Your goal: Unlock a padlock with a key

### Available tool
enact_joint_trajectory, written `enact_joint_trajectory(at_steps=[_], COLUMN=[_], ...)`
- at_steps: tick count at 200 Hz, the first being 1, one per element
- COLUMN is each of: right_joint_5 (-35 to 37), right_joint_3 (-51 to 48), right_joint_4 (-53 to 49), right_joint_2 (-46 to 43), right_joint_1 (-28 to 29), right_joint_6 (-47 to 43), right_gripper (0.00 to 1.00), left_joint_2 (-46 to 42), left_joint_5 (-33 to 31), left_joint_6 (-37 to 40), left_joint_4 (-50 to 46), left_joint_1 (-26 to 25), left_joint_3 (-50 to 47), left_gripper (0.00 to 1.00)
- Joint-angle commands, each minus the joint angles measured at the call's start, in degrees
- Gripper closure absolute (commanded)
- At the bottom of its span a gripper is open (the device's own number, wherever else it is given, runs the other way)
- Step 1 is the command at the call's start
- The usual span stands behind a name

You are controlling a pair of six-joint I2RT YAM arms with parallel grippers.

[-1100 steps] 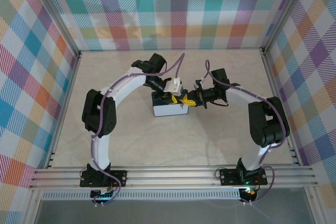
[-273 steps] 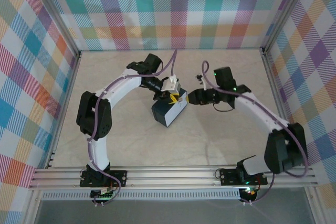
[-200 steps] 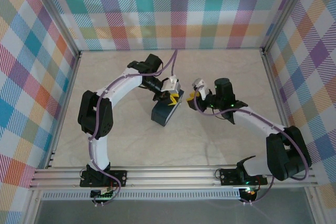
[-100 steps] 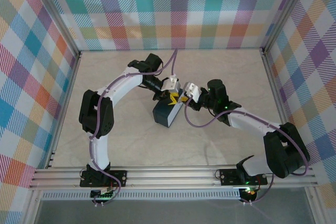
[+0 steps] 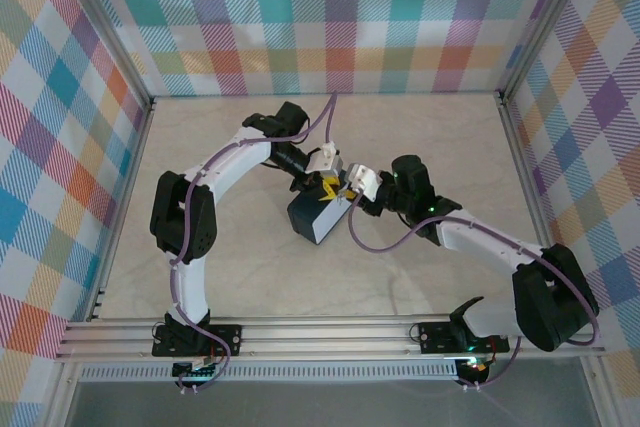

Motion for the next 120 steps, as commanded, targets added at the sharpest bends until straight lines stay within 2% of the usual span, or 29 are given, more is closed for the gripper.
enact_joint_trajectory(at_steps=[1,73,120], right_joint_5=[-1.58,0.08,2.11], right_joint_3=[-0.05,-2.10,-1.51], right_joint_4=[-2.14,-4.09,-2.91], right_joint_2=[-1.22,-4.98,-2.61], right_joint_1=[1.80,3.19,4.22], right_joint_6=[-1.24,-1.31,-1.83], right_gripper=[0.69,0.66,0.66], left_joint_2=[-1.41,-1.37,-2.16], left_joint_5=[4.05,3.71,4.35], left_joint_6=[1.01,1.10,1.10], left_joint_4=[1.71,1.30,1.43], left_joint_1=[0.28,0.54,0.52], left_joint_3=[1.85,2.13,1.85], left_gripper=[0.78,0.78,0.78])
